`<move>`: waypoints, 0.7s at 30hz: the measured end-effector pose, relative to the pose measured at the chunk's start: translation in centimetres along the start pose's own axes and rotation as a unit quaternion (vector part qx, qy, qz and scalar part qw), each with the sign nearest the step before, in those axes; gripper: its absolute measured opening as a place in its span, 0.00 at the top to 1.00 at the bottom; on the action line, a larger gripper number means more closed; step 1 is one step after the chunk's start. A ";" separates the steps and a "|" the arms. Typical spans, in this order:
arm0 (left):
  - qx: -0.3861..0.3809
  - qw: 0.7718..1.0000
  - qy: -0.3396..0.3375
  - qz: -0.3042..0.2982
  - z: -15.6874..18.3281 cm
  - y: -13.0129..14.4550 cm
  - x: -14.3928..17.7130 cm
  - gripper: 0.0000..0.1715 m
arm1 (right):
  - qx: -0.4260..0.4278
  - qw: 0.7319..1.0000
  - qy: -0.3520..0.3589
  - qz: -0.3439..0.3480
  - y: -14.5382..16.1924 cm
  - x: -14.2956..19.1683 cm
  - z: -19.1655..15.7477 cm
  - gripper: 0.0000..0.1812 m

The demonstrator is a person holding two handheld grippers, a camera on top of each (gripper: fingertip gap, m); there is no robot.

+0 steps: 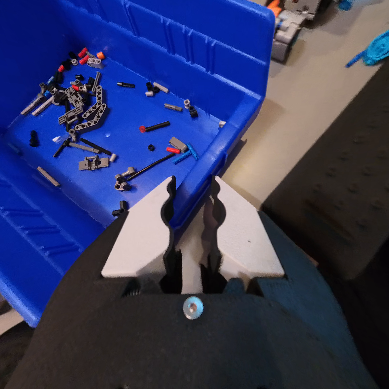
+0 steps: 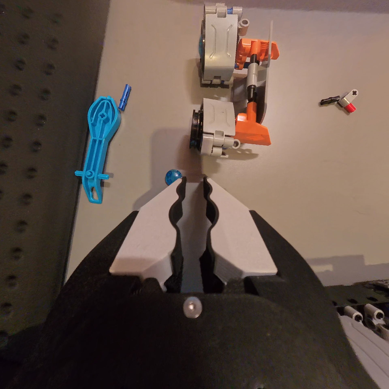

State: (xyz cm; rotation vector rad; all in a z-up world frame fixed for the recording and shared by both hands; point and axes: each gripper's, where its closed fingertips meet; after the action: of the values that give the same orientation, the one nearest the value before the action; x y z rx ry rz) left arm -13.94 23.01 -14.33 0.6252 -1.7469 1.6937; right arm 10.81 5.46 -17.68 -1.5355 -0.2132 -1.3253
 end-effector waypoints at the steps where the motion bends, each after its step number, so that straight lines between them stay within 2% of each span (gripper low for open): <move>1: -0.001 1.000 0.009 0.005 0.6 0.1 0.1 0.81 | 0.000 1.000 -0.001 0.002 0.0 0.0 0.0 0.92; 4: 0.002 0.998 0.042 0.044 2.4 -0.2 0.6 0.76 | -0.002 1.000 -0.001 0.006 0.0 0.0 0.1 0.92; 6: -0.013 0.996 0.032 0.083 2.7 -0.8 1.5 0.72 | -0.005 1.000 0.000 0.012 -0.1 0.1 0.3 0.92; 9: -0.028 0.991 0.028 0.126 3.4 -1.4 2.6 0.72 | -0.008 1.000 0.006 0.016 -0.1 0.2 0.6 0.93; 15: -0.057 0.980 0.006 0.188 3.3 -2.3 4.4 0.74 | -0.001 1.000 0.016 0.021 -0.6 0.5 0.8 0.93; 18: -0.110 0.964 0.039 0.239 5.6 -4.1 4.6 0.78 | 0.001 0.999 0.023 0.034 -1.2 0.9 1.3 0.93; 21: -0.156 0.950 0.077 0.261 8.0 -5.7 3.8 0.80 | 0.001 0.998 0.032 0.051 -1.5 1.3 1.7 0.94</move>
State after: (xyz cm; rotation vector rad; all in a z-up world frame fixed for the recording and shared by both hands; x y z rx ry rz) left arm -13.39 14.95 -7.56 -0.1259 -2.1249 1.6764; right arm 11.32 6.82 -15.48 -1.4819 -0.0950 -1.2912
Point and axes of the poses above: each gripper's, where its closed fingertips meet, x back along the fingers, y out of its underside, z = x × y across the jaws, and after that the axes turned 9 degrees about y, right-handed
